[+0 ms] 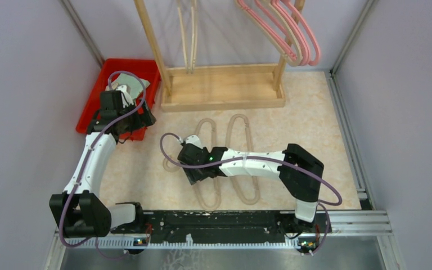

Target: Organize the hangers

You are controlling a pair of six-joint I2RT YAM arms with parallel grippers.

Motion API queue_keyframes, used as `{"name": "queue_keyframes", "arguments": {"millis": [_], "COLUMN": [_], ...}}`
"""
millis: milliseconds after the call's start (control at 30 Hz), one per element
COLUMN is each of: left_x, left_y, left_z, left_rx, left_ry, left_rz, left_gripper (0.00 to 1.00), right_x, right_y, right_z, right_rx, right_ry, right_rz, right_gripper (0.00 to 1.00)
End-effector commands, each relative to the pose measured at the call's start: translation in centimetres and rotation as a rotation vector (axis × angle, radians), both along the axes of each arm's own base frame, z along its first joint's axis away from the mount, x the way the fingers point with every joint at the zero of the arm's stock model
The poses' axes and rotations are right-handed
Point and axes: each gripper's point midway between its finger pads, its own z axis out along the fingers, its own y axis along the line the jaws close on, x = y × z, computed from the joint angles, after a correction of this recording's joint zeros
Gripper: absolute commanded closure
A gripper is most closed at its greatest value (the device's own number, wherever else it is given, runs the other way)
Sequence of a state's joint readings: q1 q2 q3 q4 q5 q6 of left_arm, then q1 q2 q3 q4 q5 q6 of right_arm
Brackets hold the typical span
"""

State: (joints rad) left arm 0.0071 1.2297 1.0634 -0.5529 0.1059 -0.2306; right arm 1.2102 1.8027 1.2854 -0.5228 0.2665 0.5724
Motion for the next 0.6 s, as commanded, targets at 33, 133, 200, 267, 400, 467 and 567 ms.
{"name": "queue_keyframes", "arguments": {"millis": [33, 133, 200, 267, 400, 467, 567], "left_x": [0.1, -0.1, -0.1, -0.2, -0.3, -0.3, -0.3], "left_y": [-0.2, -0.2, -0.2, -0.3, -0.5, -0.6, -0.6], "left_z": [1.0, 1.1, 1.2, 1.4, 1.6, 1.5, 1.2], "left_rx": [-0.009, -0.006, -0.009, -0.015, -0.023, -0.025, -0.026], "left_ry": [-0.034, -0.039, -0.041, -0.045, -0.049, -0.048, -0.045], "left_rz": [-0.01, -0.01, -0.01, -0.014, -0.016, -0.02, -0.02], "left_gripper": [0.0, 0.0, 0.0, 0.0, 0.0, 0.0, 0.0], "right_x": [-0.6, -0.4, -0.2, -0.2, 0.0, 0.1, 0.2], "right_y": [2.9, 3.7, 4.0, 4.1, 4.0, 3.6, 2.2], "right_z": [0.1, -1.2, -2.1, -2.9, -4.3, -4.9, -6.0], "right_rx": [0.054, 0.031, 0.014, 0.0, -0.033, -0.062, -0.121], "right_ry": [0.027, 0.036, 0.037, 0.043, 0.045, 0.041, 0.033], "right_rz": [0.033, 0.041, 0.038, 0.041, 0.036, 0.026, 0.011], "right_gripper": [0.37, 0.37, 0.37, 0.37, 0.38, 0.46, 0.6]}}
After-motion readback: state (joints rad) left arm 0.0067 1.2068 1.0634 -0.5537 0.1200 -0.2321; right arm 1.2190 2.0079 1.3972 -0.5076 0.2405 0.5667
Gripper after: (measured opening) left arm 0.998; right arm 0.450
